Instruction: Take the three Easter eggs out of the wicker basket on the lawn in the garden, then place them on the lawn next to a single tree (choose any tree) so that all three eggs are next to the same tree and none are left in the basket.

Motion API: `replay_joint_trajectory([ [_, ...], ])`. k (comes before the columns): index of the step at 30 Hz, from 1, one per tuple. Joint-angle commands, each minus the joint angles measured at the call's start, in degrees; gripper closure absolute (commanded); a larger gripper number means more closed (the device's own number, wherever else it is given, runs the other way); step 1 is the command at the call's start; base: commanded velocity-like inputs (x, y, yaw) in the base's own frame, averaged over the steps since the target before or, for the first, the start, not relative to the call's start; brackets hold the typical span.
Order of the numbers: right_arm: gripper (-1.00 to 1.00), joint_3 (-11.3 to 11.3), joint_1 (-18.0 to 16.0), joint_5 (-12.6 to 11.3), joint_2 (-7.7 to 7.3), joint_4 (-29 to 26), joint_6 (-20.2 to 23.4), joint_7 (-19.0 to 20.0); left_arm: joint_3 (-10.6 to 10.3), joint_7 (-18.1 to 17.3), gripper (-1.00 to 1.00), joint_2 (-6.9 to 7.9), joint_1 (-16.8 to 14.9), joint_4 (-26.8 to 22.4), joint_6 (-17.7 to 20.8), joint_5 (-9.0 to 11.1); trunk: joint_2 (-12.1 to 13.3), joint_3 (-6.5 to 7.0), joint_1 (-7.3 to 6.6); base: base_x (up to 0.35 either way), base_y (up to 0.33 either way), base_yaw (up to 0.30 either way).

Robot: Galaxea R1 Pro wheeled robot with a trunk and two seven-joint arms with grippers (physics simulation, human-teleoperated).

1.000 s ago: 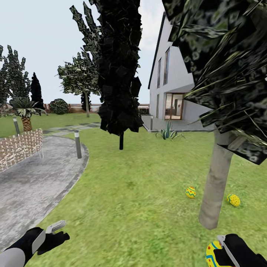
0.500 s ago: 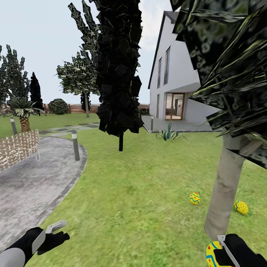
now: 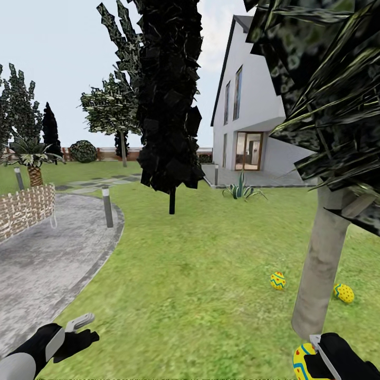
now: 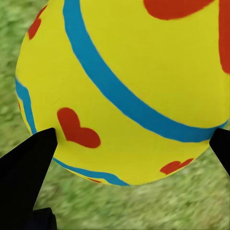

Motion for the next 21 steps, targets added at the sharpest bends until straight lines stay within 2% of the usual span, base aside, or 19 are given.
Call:
replay_joint_trajectory([
  [1,1.0,-0.3,0.0,0.6,0.03,-0.1,0.2,0.5,0.1,0.0,-1.0,0.0,0.0,-0.1,0.4,0.5,-0.5,-0.25,0.22,0.0,0.0,0.0],
  [4,1.0,-0.3,0.0,0.6,0.03,-0.1,0.2,0.5,0.1,0.0,-1.0,0.02,0.0,-0.1,0.4,0.5,-1.7,-0.79,0.88,0.0,0.0,-0.06],
  [10,1.0,-0.2,0.0,0.7,0.12,-0.1,0.2,0.5,0.1,0.0,-1.0,0.02,0.0,-0.1,0.4,0.5,-4.1,-1.87,2.2,0.0,0.0,-0.231],
  [21,1.0,-0.2,0.0,0.7,0.12,-0.1,0.2,0.5,0.1,0.0,-1.0,0.02,0.0,-0.1,0.4,0.5,-8.5,-3.84,4.61,0.0,0.0,-0.012],
])
